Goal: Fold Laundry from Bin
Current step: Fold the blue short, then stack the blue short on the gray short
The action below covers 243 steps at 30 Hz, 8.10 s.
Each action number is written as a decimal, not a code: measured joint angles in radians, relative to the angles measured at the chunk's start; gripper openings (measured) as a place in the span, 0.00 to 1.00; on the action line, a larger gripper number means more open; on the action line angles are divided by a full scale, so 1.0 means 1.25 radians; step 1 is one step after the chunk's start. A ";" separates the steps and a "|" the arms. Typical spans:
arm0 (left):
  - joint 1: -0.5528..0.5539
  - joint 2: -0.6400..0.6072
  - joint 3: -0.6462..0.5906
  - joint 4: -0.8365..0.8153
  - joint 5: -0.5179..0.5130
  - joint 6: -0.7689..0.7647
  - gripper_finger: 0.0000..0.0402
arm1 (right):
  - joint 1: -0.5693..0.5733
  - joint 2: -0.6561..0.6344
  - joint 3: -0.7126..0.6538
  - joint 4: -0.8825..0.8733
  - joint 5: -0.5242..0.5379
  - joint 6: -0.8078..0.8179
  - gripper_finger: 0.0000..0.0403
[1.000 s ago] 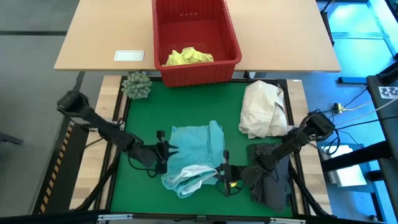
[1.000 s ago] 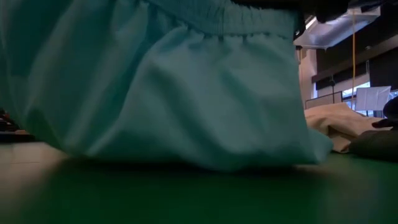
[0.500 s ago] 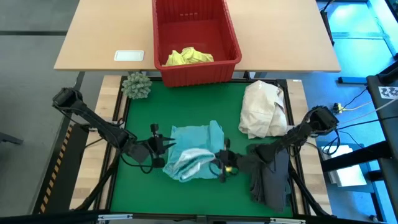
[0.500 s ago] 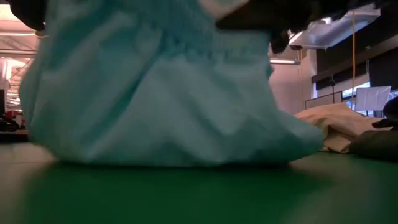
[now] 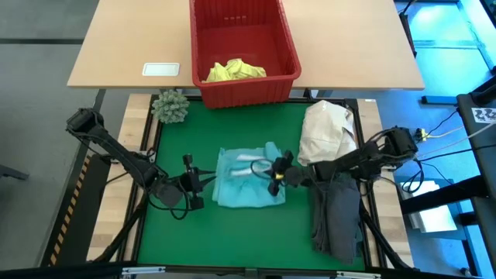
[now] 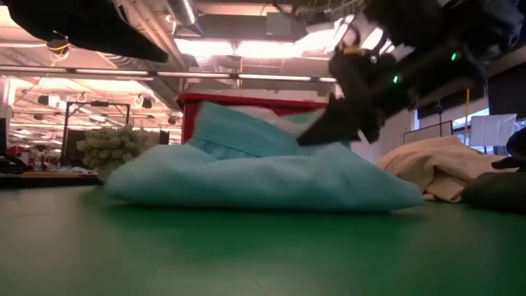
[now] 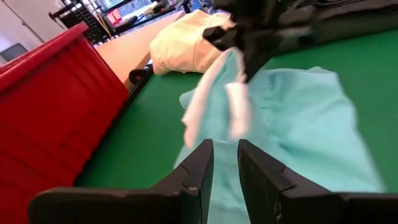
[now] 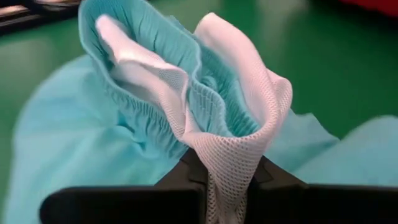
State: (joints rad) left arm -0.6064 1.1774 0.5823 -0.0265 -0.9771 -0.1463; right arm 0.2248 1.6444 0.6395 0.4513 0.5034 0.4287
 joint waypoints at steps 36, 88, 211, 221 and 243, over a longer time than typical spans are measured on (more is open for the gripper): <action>0.010 0.118 0.000 0.056 0.114 -0.191 0.17 | -0.080 -0.122 -0.018 -0.019 -0.218 -0.227 0.32; -0.008 0.199 0.048 0.080 0.301 -0.068 0.17 | 0.042 0.061 0.155 -0.262 0.070 -0.174 0.01; -0.002 0.582 0.423 -0.013 0.231 0.143 0.46 | 0.343 0.237 0.293 -0.259 0.161 -0.340 0.03; 0.019 0.582 0.427 -0.033 0.238 0.184 0.46 | 0.341 0.236 0.294 -0.250 0.153 -0.340 0.03; -0.023 0.640 0.494 -0.075 0.128 0.094 0.78 | 0.326 0.235 0.294 -0.248 0.128 -0.300 0.03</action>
State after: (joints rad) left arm -0.6355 1.9777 1.2003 -0.1206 -0.8172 -0.0286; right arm 0.6323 1.9385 1.0073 0.1410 0.6628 0.0536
